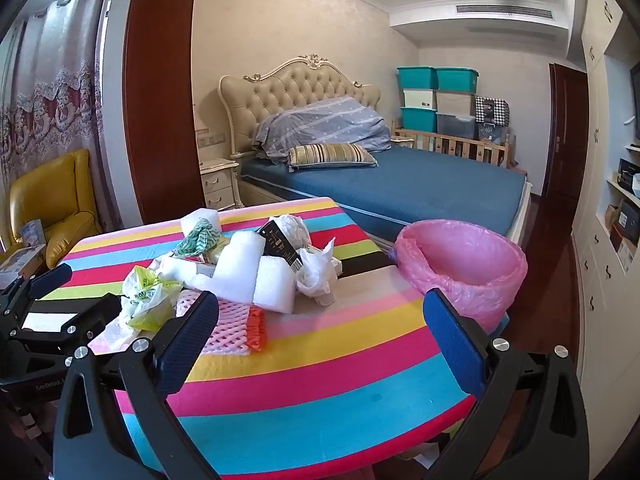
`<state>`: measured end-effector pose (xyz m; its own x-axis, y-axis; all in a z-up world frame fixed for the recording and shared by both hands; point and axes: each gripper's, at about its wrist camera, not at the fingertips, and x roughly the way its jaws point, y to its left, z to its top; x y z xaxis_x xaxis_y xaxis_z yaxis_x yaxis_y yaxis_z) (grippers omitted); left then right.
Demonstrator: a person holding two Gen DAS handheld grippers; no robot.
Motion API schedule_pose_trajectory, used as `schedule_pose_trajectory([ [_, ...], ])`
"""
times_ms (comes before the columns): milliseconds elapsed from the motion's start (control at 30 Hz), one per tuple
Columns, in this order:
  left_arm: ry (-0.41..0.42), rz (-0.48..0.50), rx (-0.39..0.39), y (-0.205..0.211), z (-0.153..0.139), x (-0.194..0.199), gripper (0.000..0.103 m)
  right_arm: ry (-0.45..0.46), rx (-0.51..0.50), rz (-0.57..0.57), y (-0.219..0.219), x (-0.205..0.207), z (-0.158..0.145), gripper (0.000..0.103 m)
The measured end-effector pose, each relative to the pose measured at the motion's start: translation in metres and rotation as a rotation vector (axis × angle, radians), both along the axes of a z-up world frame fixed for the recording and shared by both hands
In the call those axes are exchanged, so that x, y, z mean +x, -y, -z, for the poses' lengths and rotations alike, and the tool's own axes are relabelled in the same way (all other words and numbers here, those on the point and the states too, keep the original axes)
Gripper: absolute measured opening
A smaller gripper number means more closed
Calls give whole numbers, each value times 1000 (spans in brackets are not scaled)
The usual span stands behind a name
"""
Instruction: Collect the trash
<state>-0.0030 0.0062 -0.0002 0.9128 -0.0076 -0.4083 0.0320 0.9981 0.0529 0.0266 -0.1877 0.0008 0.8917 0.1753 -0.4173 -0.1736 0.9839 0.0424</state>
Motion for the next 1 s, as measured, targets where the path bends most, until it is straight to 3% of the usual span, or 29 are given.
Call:
schedule_pose_trajectory([
  [1000, -10, 1, -12, -1, 1, 1, 99, -14, 7, -1, -1, 3, 2, 96],
])
